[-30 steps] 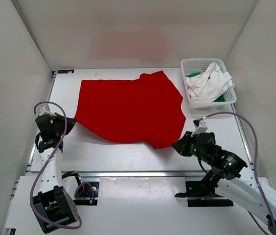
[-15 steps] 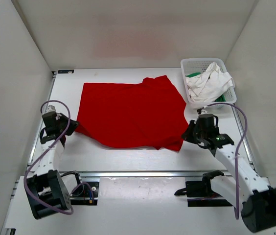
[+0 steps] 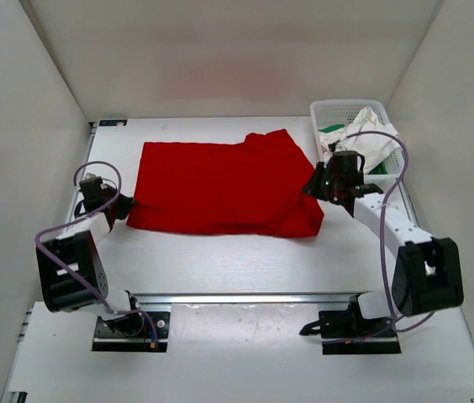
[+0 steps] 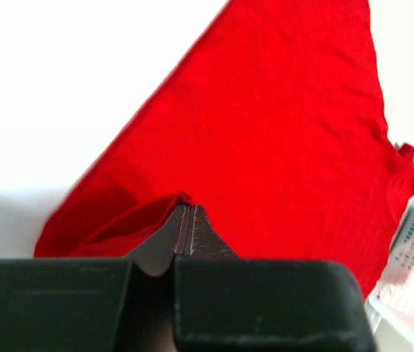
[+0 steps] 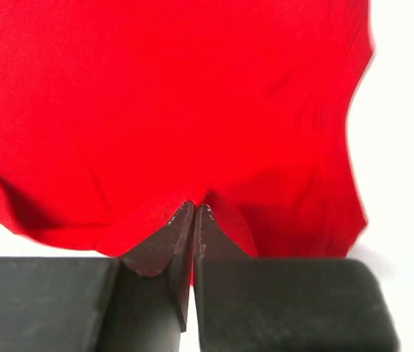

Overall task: Fold and stack the t-shirts
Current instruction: Fold the flattened tshirt in 1/3 of the way

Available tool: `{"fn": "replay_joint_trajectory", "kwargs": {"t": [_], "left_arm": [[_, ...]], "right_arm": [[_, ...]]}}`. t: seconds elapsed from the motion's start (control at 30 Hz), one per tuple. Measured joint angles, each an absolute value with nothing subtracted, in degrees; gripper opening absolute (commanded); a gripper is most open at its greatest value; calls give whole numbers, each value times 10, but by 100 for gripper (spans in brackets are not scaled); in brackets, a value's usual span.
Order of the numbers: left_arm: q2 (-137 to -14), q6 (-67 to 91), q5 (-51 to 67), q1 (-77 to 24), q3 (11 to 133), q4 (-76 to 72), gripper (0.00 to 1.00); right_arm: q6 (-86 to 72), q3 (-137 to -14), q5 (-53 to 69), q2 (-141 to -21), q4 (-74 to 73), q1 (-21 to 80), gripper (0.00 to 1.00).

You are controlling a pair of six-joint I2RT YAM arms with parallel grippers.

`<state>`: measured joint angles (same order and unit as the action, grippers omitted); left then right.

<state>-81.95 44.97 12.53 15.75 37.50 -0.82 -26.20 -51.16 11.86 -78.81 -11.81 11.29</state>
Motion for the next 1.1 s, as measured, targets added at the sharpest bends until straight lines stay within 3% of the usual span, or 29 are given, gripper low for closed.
{"fn": "replay_joint_trajectory", "kwargs": {"t": [0.33,0.7,0.87,1.1], "left_arm": [[-884,466,119,161,409,-26,0],[-961,468,112,159,450,-46,0],[-966,473,110,167,450,-53,12],[-958,479,114,176,449,-87,13]], "right_arm": [[-248,-624,120,-943,-97,96,0],[-237,-682,118,-1022,-85,81,0],[-237,-697,114,-1044,-81,81,0],[-237,-715,112,-1063,-73,81,0]]}}
